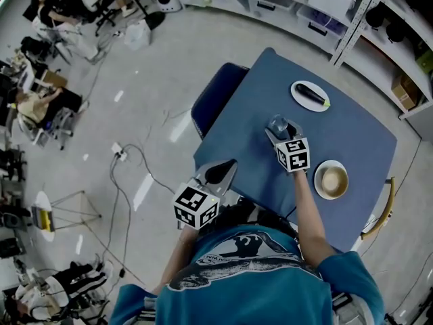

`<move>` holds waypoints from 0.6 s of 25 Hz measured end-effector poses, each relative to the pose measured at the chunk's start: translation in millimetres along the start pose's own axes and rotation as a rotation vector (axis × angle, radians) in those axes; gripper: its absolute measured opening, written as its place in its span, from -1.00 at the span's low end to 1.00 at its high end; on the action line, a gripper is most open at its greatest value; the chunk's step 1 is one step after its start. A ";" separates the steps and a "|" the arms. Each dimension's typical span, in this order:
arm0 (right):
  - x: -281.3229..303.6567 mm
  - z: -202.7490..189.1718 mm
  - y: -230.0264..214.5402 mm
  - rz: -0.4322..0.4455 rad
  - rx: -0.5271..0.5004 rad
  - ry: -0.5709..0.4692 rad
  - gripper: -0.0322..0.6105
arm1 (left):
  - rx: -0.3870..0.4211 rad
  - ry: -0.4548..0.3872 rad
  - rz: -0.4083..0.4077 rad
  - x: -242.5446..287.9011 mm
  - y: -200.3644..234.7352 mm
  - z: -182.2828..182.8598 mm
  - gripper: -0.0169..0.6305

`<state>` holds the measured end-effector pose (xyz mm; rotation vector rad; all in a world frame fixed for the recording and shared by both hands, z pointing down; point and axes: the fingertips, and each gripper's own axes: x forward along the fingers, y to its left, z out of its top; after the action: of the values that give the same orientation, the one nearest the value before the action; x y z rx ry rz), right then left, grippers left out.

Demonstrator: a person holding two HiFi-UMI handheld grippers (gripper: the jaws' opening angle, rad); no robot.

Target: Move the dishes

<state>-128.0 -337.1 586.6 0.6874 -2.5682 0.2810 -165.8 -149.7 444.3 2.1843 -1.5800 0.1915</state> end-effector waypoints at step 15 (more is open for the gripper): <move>-93.1 -18.7 2.4 -0.039 0.087 -0.017 0.15 | 0.054 0.043 -0.216 48.2 -43.3 -0.7 -0.91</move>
<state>-50.6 -290.1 557.6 0.7732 -2.5680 0.3779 -109.0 -180.3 450.7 2.3559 -1.3186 0.2149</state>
